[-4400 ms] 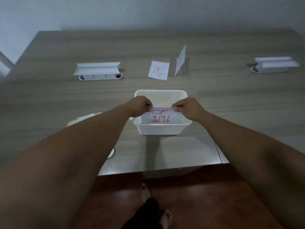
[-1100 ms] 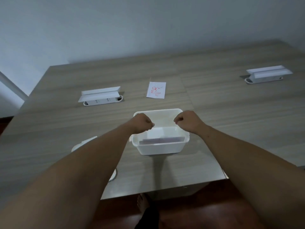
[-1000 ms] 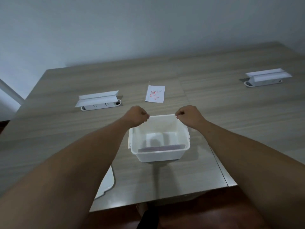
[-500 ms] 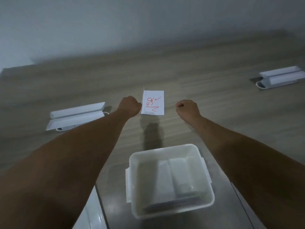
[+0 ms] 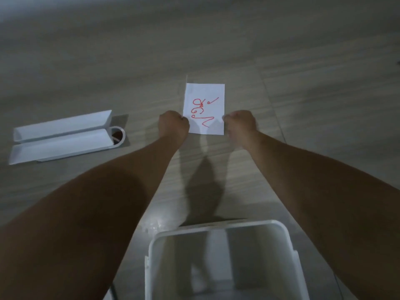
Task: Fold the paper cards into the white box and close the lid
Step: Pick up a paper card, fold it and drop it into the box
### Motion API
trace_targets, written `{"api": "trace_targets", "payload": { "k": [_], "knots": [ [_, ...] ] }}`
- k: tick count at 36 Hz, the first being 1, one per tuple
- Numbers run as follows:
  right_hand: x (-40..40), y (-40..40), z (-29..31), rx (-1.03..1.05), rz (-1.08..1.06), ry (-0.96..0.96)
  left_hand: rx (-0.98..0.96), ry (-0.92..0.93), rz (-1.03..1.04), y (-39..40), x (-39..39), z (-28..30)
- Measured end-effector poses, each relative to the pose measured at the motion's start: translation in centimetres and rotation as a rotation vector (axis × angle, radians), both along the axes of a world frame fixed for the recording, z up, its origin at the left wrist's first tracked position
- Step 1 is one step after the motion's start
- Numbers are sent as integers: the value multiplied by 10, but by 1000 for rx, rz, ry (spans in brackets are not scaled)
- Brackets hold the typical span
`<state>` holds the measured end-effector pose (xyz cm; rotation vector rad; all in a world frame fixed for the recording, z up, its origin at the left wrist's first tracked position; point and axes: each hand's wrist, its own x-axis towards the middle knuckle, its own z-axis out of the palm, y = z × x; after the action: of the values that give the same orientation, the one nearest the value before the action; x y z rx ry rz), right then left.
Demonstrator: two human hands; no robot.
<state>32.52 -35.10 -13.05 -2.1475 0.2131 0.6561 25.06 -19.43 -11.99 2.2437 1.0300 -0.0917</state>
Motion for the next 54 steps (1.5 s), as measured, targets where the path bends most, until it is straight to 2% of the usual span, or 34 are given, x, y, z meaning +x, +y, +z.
{"api": "trace_targets", "payload": {
  "k": [7,12,16,21,25,29,33,35,38,42,49,52,54],
  "knots": [
    [9,15,-3,138,-95,37,46,-31,-18,6,-2,-5],
    [-1,10,15,231,-145,96,53,-51,-62,10,-12,17],
    [-15,3,60,384,-205,131,70,-110,-103,9,-23,59],
    [-34,-15,116,537,-210,61,31,-274,-168,4,-47,115],
    [-58,-32,173,613,-142,49,29,-346,-210,-9,-81,172],
    [-80,-55,209,525,61,19,-23,-326,-179,-17,-110,215],
    [-104,-82,233,230,346,-221,-33,-303,-164,-25,-137,248],
    [-114,-95,236,174,421,-369,-43,-300,-147,-31,-148,258],
    [-128,-115,237,211,447,-522,-61,-301,-136,-43,-167,265],
    [-144,-137,235,229,425,-550,-130,-345,-112,-66,-193,264],
    [-164,-151,231,42,482,-647,-194,-341,15,-87,-226,257],
    [-173,-151,237,108,524,-646,-214,-349,27,-85,-238,257],
    [-176,-151,243,151,548,-629,-167,-430,54,-82,-240,263]
  ]
}}
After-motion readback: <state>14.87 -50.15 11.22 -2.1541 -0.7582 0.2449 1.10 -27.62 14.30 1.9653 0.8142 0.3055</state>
